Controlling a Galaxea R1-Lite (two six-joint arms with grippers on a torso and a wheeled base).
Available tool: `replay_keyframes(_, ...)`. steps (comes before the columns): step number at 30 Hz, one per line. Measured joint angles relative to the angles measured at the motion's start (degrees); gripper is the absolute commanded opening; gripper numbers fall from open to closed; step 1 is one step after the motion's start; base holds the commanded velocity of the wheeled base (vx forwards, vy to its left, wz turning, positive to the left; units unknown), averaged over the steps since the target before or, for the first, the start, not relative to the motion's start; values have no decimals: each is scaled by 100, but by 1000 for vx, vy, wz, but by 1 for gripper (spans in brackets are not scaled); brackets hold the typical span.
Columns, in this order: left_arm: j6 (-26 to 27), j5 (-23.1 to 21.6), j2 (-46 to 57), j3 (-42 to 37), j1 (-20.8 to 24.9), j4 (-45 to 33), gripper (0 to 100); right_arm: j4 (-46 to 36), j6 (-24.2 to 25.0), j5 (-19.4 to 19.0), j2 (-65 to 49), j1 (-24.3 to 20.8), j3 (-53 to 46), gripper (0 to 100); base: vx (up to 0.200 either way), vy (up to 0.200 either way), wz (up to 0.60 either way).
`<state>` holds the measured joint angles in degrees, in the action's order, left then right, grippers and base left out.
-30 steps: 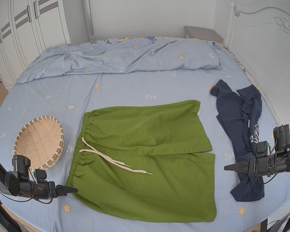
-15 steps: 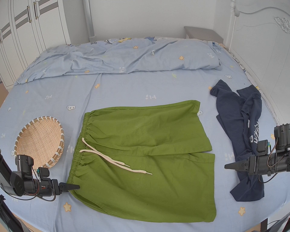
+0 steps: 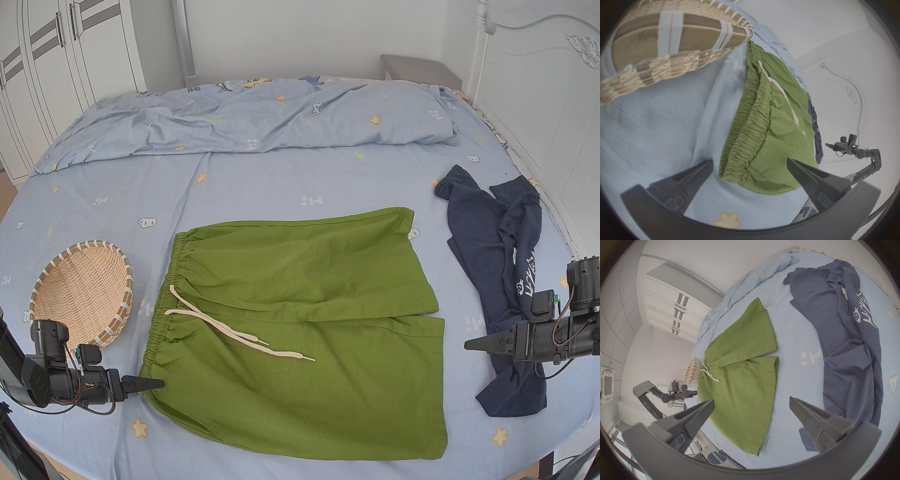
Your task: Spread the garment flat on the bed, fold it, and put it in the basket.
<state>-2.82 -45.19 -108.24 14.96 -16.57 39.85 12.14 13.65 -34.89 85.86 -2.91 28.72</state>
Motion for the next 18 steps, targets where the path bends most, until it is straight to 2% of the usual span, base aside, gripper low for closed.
replay_keyframes(9,-5,13,-30,55,52,51,100,6,-2,2,11,7,0,100,0,0,0)
replay_keyframes(10,-2,13,-30,55,54,55,0,6,-5,0,13,7,0,100,0,0,0)
replay_keyframes(18,4,39,-48,59,180,148,0,6,-5,2,28,16,0,100,0,0,0)
